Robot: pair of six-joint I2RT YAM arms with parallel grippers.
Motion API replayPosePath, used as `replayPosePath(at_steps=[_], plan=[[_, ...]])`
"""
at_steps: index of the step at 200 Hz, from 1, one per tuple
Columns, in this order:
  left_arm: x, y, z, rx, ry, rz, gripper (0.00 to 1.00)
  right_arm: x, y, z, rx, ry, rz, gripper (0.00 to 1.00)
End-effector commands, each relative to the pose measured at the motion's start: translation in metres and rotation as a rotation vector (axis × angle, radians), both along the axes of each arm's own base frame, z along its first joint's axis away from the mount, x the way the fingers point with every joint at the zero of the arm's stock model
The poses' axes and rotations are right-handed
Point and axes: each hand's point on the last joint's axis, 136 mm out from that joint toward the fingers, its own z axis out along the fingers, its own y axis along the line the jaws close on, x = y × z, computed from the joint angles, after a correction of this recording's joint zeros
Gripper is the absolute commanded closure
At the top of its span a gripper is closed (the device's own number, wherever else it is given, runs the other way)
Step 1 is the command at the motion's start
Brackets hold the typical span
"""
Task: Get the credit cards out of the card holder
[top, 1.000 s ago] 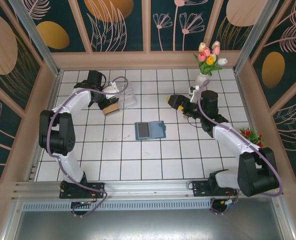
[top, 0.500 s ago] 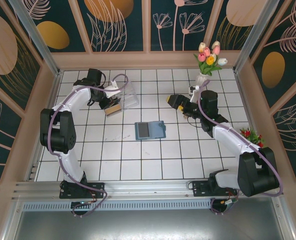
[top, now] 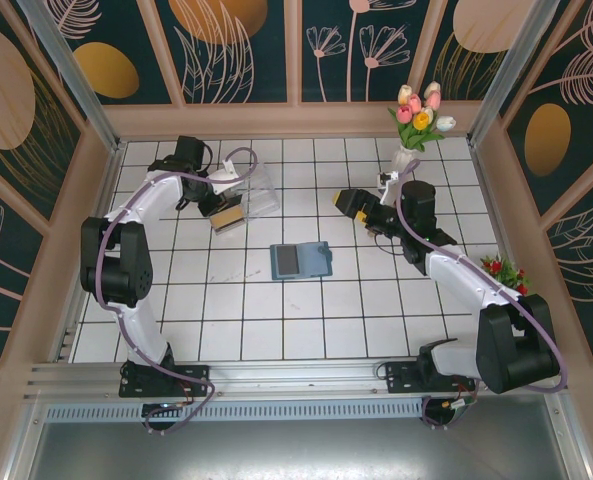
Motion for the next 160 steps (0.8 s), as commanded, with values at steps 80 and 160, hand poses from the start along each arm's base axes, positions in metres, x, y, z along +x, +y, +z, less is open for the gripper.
replayPosePath(at_steps=[80,160], plan=[[-0.002,0.004,-0.013,0.067,-0.035,-0.097,1.0,0.002,0.004,0.006,0.007,-0.014,-0.002,0.01],[0.008,0.008,-0.008,0.067,-0.079,-0.039,0.74,0.001,0.003,0.007,0.006,-0.019,-0.006,0.01]])
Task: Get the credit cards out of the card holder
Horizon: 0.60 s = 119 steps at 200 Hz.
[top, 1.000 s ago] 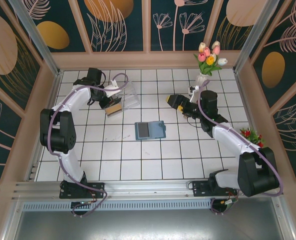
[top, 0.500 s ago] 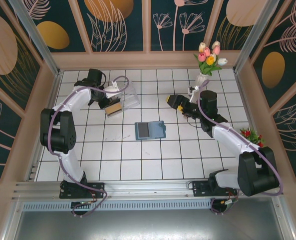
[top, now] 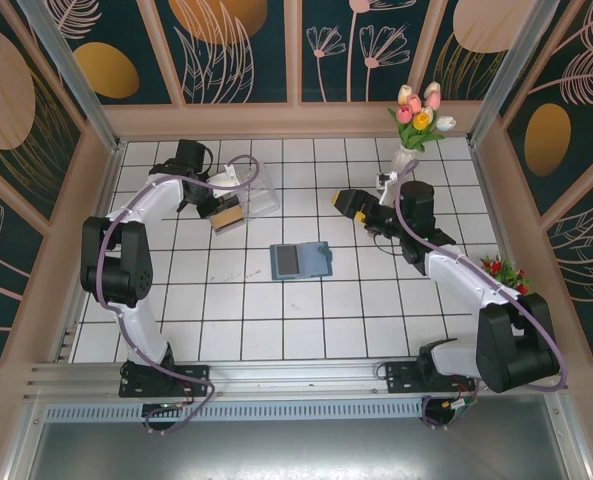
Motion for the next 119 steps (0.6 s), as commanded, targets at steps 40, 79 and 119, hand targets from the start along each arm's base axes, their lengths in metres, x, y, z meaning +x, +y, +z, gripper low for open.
replayPosePath(at_steps=[40,79,119], plan=[[0.006,-0.004,0.019,-0.039,-0.074,0.005,0.74,0.0,0.002,0.008,0.009,-0.022,-0.005,0.01],[0.013,-0.011,0.059,-0.128,-0.198,0.046,0.72,0.0,0.002,0.003,-0.022,-0.013,-0.02,0.01],[0.022,-0.005,0.115,-0.294,-0.385,0.249,0.65,-0.001,0.011,-0.022,-0.178,0.037,-0.057,0.02]])
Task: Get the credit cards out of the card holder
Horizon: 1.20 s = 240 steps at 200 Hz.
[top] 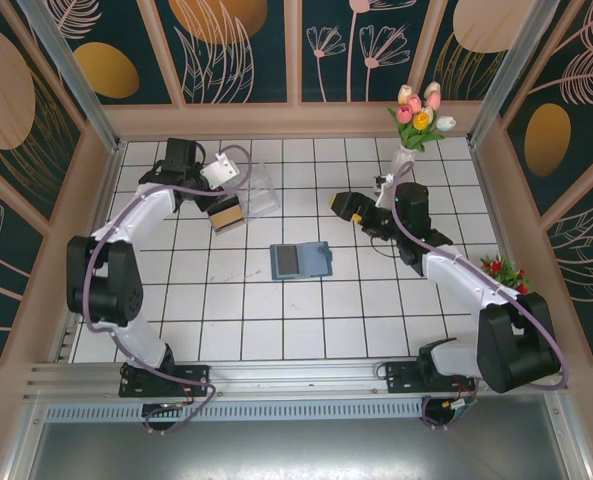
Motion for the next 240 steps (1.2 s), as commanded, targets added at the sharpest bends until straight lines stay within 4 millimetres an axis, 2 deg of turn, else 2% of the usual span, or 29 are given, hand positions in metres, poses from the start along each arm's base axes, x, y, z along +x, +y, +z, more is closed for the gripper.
replayPosePath(at_steps=[1,28,34,57,70,90,95,98,120,146,173,179,182,197,221,240], plan=[[0.013,0.001,0.05,-0.164,-0.153,0.137,0.65,0.002,0.006,-0.008,-0.116,0.009,-0.031,0.02],[0.007,0.01,0.077,-0.306,-0.175,0.297,0.54,-0.004,0.022,-0.029,-0.272,0.053,-0.042,0.03],[0.007,0.016,0.084,-0.335,-0.189,0.355,0.51,-0.004,0.023,-0.034,-0.309,0.063,-0.054,0.04],[0.002,0.049,0.103,-0.427,-0.269,0.601,0.33,-0.018,0.047,-0.052,-0.421,0.098,-0.016,0.06],[-0.005,0.068,0.107,-0.462,-0.3,0.738,0.25,-0.023,0.059,-0.064,-0.47,0.119,0.003,0.07],[-0.018,0.085,0.107,-0.484,-0.31,0.857,0.15,-0.031,0.08,-0.079,-0.516,0.149,0.059,0.1],[-0.022,0.089,0.107,-0.485,-0.313,0.882,0.04,-0.033,0.084,-0.082,-0.53,0.155,0.071,0.1],[-0.024,0.092,0.106,-0.487,-0.318,0.9,0.02,-0.033,0.086,-0.084,-0.538,0.157,0.076,0.1],[-0.035,0.103,0.106,-0.48,-0.335,0.957,0.01,-0.036,0.1,-0.097,-0.616,0.173,0.1,0.1],[-0.045,0.109,0.097,-0.503,-0.295,1.033,0.01,-0.032,0.107,-0.113,-0.711,0.198,0.083,0.1],[-0.06,0.113,0.083,-0.621,-0.251,1.14,0.01,-0.031,0.109,-0.129,-0.84,0.221,0.057,0.12],[-0.062,0.112,0.087,-0.667,-0.251,1.147,0.01,-0.031,0.109,-0.134,-0.875,0.232,0.058,0.13],[-0.066,0.112,0.077,-0.668,-0.234,1.155,0.01,-0.032,0.109,-0.136,-0.889,0.236,0.058,0.14],[-0.075,0.112,0.072,-0.727,-0.226,1.182,0.01,-0.033,0.109,-0.146,-0.942,0.254,0.067,0.18],[-0.081,0.101,0.064,-0.802,-0.179,1.145,0.02,-0.036,0.117,-0.159,-0.943,0.275,0.102,0.19],[-0.082,0.084,0.056,-0.873,-0.124,1.073,0.02,-0.038,0.122,-0.165,-0.929,0.298,0.128,0.23]])
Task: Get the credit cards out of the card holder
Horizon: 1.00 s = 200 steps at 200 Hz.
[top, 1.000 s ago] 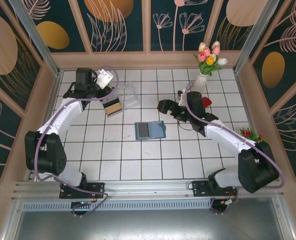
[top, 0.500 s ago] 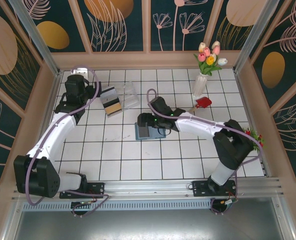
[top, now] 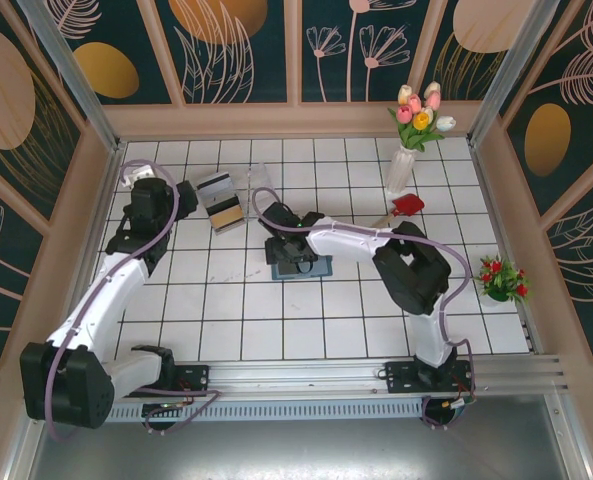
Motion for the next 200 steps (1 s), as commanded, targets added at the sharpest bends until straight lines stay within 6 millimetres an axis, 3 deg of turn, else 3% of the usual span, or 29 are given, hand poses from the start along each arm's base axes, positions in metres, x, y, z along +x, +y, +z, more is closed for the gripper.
replayPosePath(at_steps=[1,53,116,150,200], plan=[[0.0,-0.019,0.001,-0.141,-0.06,-0.058,0.02,-0.002,-0.001,-0.004,-0.036,0.033,0.015,0.23],[-0.009,-0.039,-0.036,-0.379,-0.055,-0.072,0.01,0.001,-0.006,-0.017,-0.005,0.078,0.024,0.27],[-0.012,-0.054,-0.06,-0.445,0.031,-0.115,0.01,-0.004,-0.003,-0.016,0.014,0.089,0.052,0.18],[-0.01,-0.057,-0.062,-0.457,0.04,-0.124,0.02,-0.005,0.002,-0.014,0.043,0.088,0.061,0.13],[-0.008,-0.061,-0.061,-0.47,0.043,-0.142,0.01,-0.009,-0.013,-0.031,-0.026,0.103,0.03,0.19]])
